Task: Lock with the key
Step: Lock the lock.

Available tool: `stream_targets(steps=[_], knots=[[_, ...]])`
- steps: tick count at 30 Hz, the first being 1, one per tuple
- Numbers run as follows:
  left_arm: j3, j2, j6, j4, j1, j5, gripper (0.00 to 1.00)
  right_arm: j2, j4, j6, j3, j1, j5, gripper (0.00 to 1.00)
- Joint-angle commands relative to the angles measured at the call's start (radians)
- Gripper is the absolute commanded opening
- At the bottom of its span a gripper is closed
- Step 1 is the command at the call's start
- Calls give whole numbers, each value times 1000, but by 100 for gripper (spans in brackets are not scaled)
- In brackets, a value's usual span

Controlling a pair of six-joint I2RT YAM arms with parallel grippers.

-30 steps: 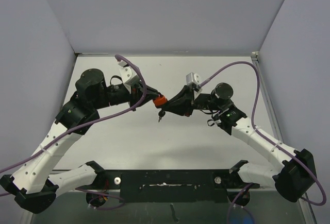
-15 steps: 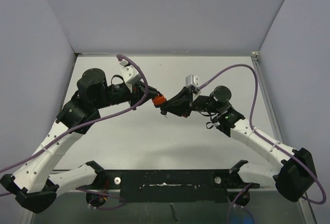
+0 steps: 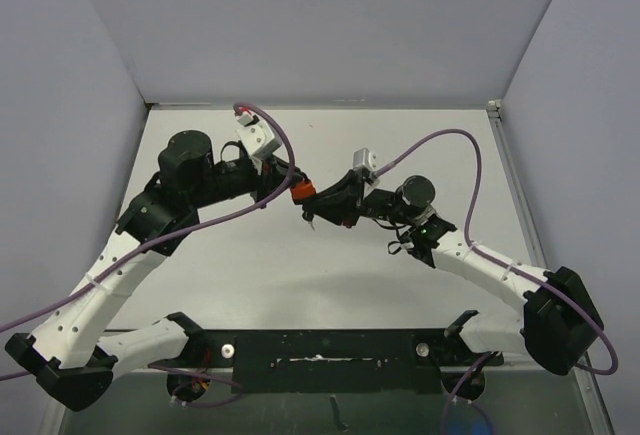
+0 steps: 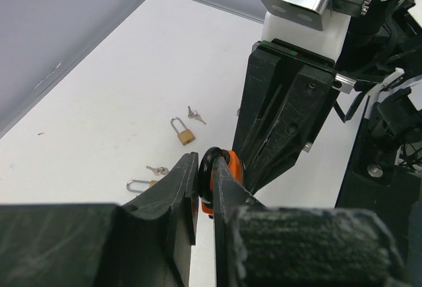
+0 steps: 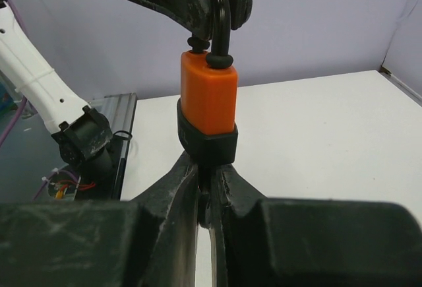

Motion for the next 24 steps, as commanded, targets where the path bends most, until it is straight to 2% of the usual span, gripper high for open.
stream_targets(steps=[1, 6, 15, 24], knots=[[48, -100, 26, 460, 30, -171, 0, 56, -98, 32, -83, 29, -9, 0], [7, -134, 45, 486, 29, -249, 0, 52, -107, 27, -74, 38, -4, 0], [13, -141, 121, 558, 30, -338, 0, 49, -306, -84, -39, 106, 18, 0], [26, -135, 183, 678, 31, -414, 0, 114, -253, -31, -94, 135, 55, 0]])
